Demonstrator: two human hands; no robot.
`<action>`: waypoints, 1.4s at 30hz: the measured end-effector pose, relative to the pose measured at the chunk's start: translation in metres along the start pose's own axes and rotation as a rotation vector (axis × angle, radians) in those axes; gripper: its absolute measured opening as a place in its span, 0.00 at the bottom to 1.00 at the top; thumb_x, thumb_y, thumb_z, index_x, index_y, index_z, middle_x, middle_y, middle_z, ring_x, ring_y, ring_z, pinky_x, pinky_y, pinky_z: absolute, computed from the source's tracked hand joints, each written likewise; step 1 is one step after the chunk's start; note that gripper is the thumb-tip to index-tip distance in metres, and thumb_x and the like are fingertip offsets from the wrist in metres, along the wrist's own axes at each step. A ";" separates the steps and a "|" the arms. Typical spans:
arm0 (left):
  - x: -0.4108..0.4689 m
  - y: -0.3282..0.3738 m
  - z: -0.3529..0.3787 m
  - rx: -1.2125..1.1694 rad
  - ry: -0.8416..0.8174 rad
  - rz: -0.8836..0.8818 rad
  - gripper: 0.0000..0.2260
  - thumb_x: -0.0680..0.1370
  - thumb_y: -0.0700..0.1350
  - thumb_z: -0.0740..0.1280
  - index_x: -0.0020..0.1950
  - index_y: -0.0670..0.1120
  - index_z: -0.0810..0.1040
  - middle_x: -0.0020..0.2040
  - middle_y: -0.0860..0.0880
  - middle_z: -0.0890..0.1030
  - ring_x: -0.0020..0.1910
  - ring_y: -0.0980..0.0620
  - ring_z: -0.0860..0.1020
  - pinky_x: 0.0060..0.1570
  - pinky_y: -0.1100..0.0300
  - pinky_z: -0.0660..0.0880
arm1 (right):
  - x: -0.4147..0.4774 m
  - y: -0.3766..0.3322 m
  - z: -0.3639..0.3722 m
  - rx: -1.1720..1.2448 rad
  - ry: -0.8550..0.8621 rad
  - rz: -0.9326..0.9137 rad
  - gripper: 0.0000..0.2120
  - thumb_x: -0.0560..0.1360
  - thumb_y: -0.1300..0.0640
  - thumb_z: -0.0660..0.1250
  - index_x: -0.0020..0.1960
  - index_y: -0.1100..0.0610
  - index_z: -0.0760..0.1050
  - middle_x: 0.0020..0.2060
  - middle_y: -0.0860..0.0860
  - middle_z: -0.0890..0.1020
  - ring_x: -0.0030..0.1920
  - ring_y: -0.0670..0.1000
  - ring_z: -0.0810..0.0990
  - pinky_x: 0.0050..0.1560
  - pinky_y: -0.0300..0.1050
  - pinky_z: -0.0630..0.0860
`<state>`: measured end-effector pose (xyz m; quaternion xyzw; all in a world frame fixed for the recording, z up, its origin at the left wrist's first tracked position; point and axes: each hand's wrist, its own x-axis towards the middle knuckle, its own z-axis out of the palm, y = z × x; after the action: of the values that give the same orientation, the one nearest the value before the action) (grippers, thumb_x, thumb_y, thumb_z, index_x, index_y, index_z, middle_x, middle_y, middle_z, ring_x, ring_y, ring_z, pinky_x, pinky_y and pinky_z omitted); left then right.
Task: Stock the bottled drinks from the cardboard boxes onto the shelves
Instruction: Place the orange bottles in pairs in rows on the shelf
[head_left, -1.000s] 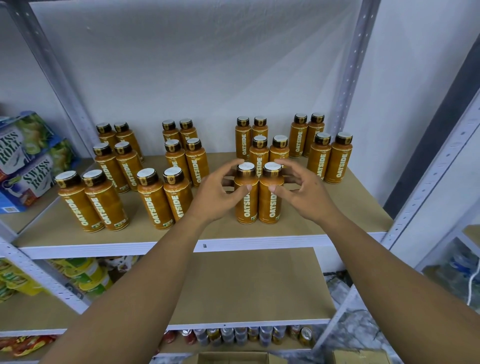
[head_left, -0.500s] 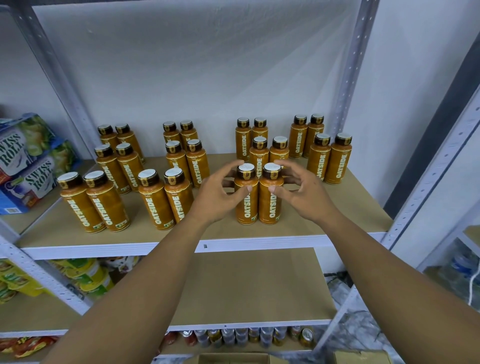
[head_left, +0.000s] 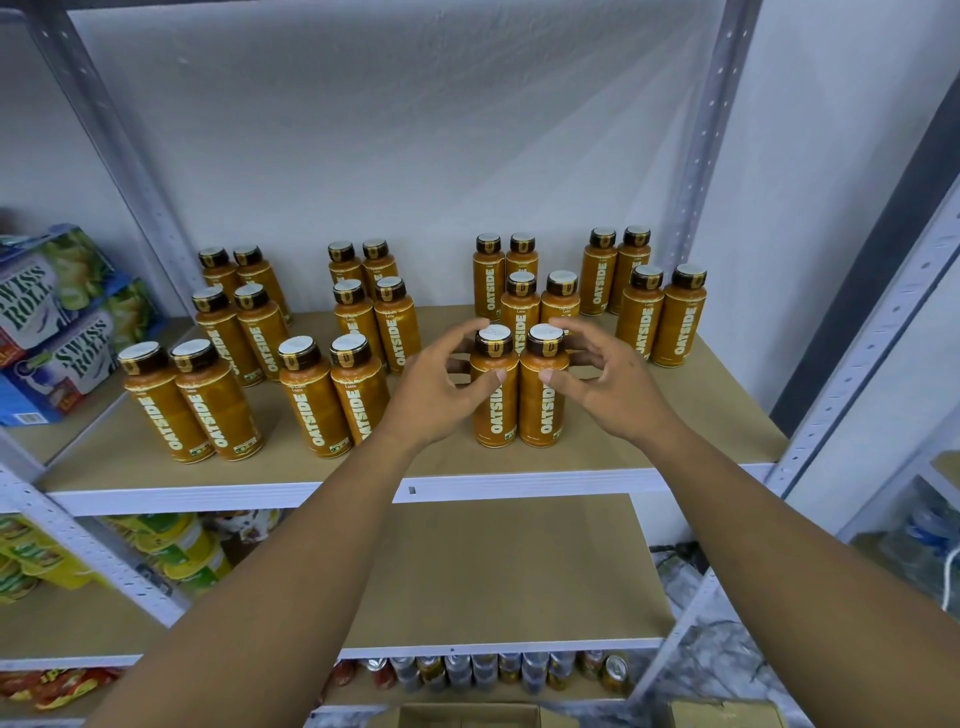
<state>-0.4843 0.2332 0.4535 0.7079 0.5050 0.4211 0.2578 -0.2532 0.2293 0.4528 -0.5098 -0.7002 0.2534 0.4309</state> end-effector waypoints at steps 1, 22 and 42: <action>0.000 0.001 0.000 0.000 0.002 0.000 0.29 0.77 0.51 0.75 0.76 0.60 0.69 0.64 0.60 0.74 0.59 0.58 0.77 0.59 0.51 0.81 | 0.000 0.000 0.000 -0.001 0.000 -0.002 0.31 0.75 0.50 0.76 0.74 0.39 0.69 0.68 0.46 0.78 0.64 0.48 0.78 0.64 0.52 0.78; 0.003 -0.001 -0.001 -0.007 -0.014 0.003 0.29 0.77 0.53 0.74 0.77 0.60 0.68 0.69 0.57 0.75 0.61 0.58 0.75 0.51 0.64 0.76 | 0.000 0.002 0.000 0.006 0.015 0.006 0.31 0.74 0.47 0.76 0.74 0.38 0.69 0.67 0.44 0.78 0.63 0.46 0.78 0.62 0.51 0.79; 0.121 0.058 -0.023 0.107 -0.064 0.088 0.21 0.78 0.52 0.73 0.70 0.55 0.76 0.66 0.52 0.79 0.58 0.54 0.79 0.45 0.68 0.73 | 0.101 -0.017 -0.061 -0.181 0.094 -0.017 0.18 0.81 0.49 0.68 0.70 0.46 0.74 0.63 0.47 0.80 0.59 0.45 0.78 0.52 0.35 0.72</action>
<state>-0.4587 0.3243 0.5519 0.7554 0.4864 0.3816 0.2170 -0.2202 0.3127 0.5319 -0.5521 -0.7036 0.1612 0.4173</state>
